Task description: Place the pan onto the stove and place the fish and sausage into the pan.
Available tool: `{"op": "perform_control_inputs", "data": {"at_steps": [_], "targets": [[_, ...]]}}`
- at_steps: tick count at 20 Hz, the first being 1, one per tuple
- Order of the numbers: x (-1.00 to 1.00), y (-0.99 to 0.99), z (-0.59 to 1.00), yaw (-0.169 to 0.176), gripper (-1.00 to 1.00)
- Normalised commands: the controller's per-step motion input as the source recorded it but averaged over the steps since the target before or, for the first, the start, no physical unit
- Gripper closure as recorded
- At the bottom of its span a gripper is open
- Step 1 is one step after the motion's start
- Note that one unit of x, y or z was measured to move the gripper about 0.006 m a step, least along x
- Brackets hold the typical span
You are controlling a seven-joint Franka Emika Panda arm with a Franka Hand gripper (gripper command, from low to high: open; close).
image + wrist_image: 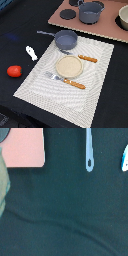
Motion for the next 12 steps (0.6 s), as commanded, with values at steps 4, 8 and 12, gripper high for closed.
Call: {"op": "perform_control_inputs", "data": {"at_steps": [4, 8, 12], "targets": [[0.09, -0.45, -0.97, -0.082, -1.00], [0.16, -0.10, -0.54, -0.005, -1.00], [0.26, -0.20, -0.45, -0.001, -1.00]]}}
